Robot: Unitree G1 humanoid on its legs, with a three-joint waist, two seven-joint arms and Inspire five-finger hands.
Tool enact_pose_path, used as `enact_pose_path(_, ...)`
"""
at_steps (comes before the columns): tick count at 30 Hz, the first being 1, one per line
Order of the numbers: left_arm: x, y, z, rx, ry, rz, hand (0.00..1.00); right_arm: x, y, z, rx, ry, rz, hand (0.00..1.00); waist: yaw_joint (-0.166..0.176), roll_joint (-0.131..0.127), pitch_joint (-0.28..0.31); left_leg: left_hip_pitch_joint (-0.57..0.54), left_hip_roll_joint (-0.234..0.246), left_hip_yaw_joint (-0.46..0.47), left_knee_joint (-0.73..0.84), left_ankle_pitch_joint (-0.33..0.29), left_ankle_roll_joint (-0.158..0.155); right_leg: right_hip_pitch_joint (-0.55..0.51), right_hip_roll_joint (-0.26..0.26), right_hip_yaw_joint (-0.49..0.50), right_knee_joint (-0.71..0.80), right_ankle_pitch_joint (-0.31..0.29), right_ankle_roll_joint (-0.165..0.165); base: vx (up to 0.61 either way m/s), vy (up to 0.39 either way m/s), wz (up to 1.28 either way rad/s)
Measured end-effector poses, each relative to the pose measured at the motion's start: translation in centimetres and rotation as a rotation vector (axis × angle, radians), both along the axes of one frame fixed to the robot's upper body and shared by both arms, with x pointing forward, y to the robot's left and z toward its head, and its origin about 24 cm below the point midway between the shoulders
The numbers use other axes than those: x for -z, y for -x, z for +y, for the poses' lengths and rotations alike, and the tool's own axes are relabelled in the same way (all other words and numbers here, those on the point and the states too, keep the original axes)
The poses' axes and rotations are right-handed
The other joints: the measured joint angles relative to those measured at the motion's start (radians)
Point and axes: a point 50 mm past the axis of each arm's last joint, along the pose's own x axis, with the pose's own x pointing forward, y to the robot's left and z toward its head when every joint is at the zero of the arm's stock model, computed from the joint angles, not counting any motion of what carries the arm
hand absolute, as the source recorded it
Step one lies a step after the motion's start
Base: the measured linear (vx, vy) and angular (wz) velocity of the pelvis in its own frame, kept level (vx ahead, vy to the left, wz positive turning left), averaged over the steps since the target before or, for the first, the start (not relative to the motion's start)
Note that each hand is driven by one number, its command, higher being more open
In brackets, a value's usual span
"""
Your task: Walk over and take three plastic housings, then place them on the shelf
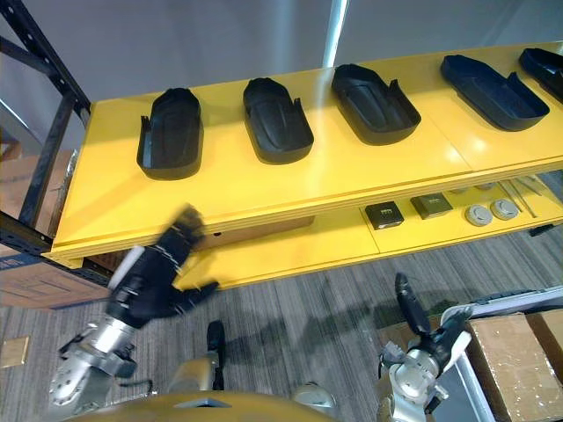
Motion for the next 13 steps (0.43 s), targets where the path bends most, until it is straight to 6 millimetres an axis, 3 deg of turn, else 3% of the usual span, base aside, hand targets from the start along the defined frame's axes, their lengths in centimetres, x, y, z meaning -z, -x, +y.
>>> enact_pose_path(4, 2.9, 0.9, -1.5, 0.169, -0.050, 0.192, 1.00, 2.8, 1.6, 1.4, -0.057, -0.125, 0.110, 1.00, -0.003, 0.005, -0.008, 0.020, -0.013, -0.009, 0.000, 0.000, 0.007, 0.034, -0.009, -0.014, -0.018, -0.002, 0.006, 0.01, -0.010, 0.05)
enact_pose_path(9, 4.9, 2.0, -2.1, 0.276, -0.065, 0.345, 1.00, 5.1, 3.2, 2.6, -0.147, -0.280, 0.219, 1.00, 0.002, -0.001, -0.010, 0.022, -0.026, -0.030, 0.000, -0.001, 0.008, 0.061, -0.019, -0.044, -0.033, -0.005, 0.013, 0.01, -0.027, 0.17)
enact_pose_path(13, 9.4, 3.4, -1.7, 0.194, -0.109, 0.615, 1.00, 6.5, 4.0, 4.0, -0.195, -0.458, 0.302, 1.00, 0.002, -0.015, -0.015, 0.027, -0.039, -0.046, -0.001, -0.002, 0.008, 0.080, -0.026, -0.061, -0.035, -0.010, 0.020, 0.01, -0.026, 0.11)
